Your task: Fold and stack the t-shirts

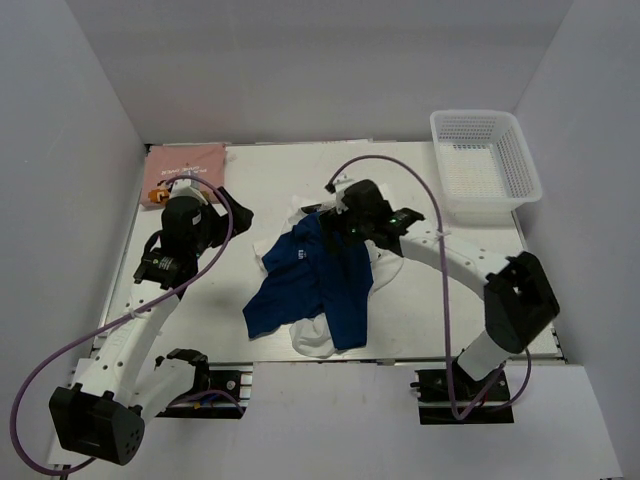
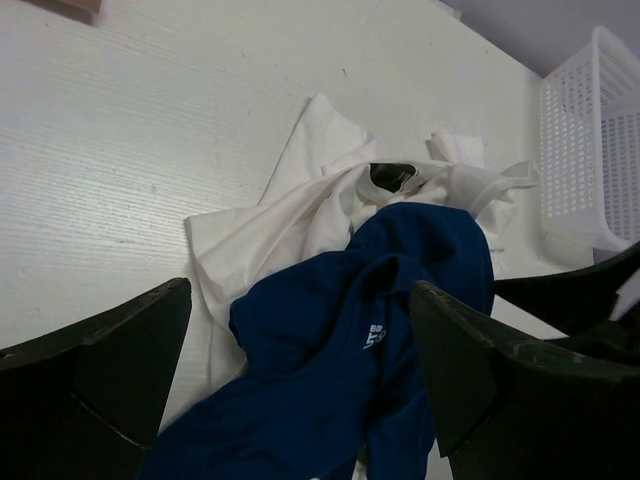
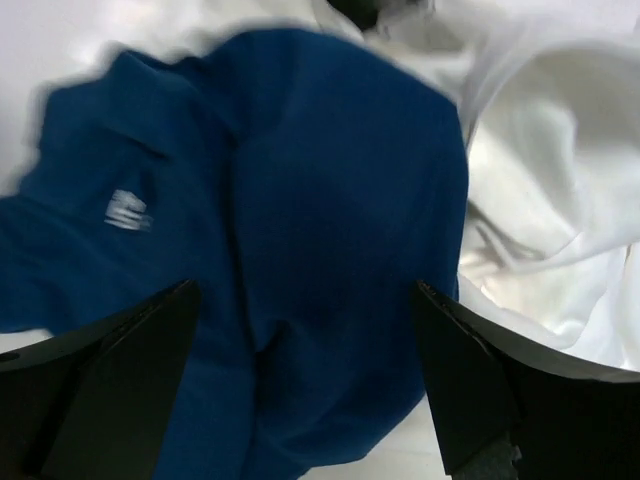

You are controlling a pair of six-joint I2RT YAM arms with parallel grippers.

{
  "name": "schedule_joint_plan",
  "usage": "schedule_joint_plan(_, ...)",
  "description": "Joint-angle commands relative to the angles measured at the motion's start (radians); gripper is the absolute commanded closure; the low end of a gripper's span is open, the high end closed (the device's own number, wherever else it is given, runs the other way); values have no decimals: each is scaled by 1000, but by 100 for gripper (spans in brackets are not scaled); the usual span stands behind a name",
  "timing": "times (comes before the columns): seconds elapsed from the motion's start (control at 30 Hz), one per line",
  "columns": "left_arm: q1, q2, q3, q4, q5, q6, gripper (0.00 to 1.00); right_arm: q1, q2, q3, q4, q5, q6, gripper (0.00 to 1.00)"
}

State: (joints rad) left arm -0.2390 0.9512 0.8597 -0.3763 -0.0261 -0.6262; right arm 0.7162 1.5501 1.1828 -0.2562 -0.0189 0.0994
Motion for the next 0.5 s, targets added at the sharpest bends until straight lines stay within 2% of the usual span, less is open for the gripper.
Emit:
schedule_joint_plan(0.0, 3, -9, -4, -46, 6, -15, 0, 43, 102, 57, -63, 215, -35, 10)
schedule_joint_plan(0.07, 3, -9, -13, -64, 6, -15, 0, 61, 160, 78, -55, 241, -30, 10)
schedule_joint_plan(0.1, 3, -9, -13, -64, 6, -15, 0, 65, 178, 86, -55, 260, -29, 16)
schedule_joint_plan(0.13, 3, -9, -13, -64, 6, -15, 0, 65, 223, 107, -58, 261, -33, 51)
schedule_joint_plan(0.2, 3, -9, -13, -73, 6, -15, 0, 74, 240, 162, -97, 287, 0, 63)
schedule_joint_plan(0.23, 3, -9, -13, -73, 6, -15, 0, 77, 228, 193, -97, 296, 9, 100)
schedule_joint_plan(0.33, 3, -9, -13, -73, 17, -15, 0, 77, 186, 245, -109, 231, 0, 100)
schedule_joint_plan(0.47, 3, -9, -24, -64, 26, -15, 0, 78, 34, 287, -65, 198, 35, 100)
